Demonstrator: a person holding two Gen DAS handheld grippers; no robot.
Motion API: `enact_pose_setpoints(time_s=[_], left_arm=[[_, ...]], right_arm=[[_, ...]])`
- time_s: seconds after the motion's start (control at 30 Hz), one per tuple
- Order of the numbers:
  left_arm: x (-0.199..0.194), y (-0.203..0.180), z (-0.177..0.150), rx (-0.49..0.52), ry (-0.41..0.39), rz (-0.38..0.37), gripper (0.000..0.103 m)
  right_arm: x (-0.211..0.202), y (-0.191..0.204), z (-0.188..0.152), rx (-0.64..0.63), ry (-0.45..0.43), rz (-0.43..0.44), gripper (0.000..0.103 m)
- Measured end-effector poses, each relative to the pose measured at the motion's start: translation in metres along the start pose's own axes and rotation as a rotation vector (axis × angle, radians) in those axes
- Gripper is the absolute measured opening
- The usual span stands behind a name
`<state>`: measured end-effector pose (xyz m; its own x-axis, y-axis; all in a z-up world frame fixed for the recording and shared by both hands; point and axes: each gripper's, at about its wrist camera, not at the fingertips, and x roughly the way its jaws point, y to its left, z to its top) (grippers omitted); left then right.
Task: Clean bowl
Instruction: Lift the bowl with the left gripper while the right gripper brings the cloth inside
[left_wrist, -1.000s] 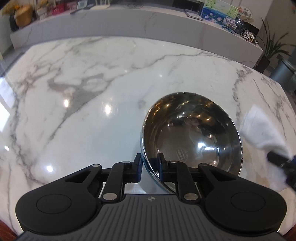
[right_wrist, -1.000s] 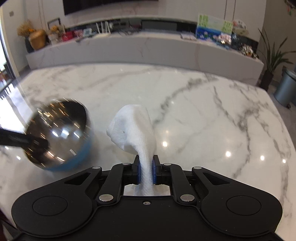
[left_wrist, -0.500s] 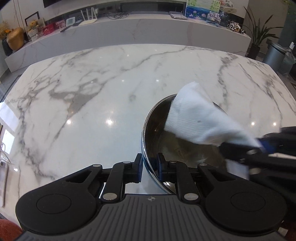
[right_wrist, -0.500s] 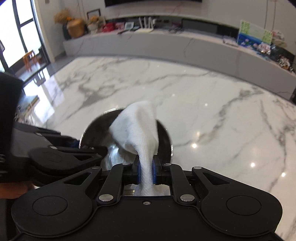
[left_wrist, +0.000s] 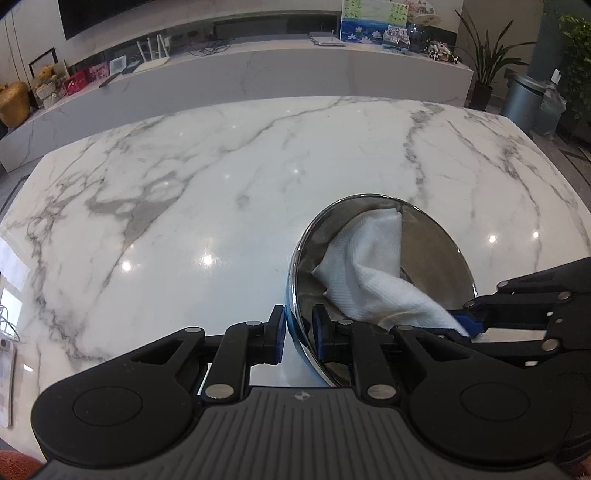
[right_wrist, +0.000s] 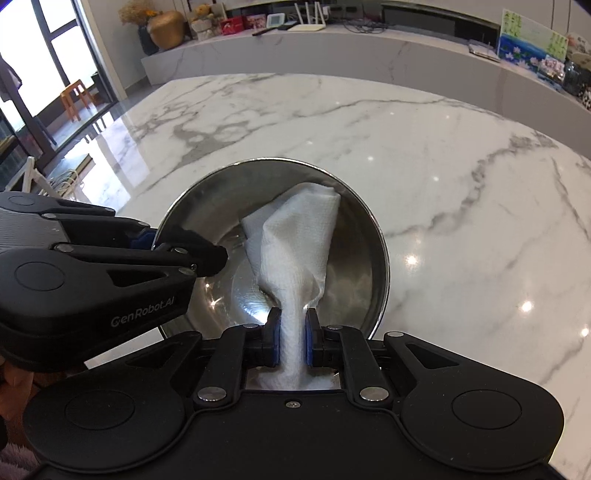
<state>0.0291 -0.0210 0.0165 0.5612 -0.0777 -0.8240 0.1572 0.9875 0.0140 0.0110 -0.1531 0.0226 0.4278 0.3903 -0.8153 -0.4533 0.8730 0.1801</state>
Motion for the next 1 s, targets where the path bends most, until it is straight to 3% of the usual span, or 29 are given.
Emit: enact_pose_setpoints(time_s=[0.37,0.73,1.0], left_arm=[[0.002,-0.002,-0.003,0.024,0.015,0.010,0.014],[0.003,0.012,-0.008,-0.085,0.051,-0.036,0.015],[0.001,0.026,-0.014,-0.201,0.086,-0.098,0.030]], right_arm=[[-0.007,0.001,0.004,-0.091,-0.035,0.034,0.013],[0.009,0.006,0.003,-0.058,-0.016,0.010,0.009],[0.008,0.000,-0.004,0.033,-0.016,-0.004,0.008]])
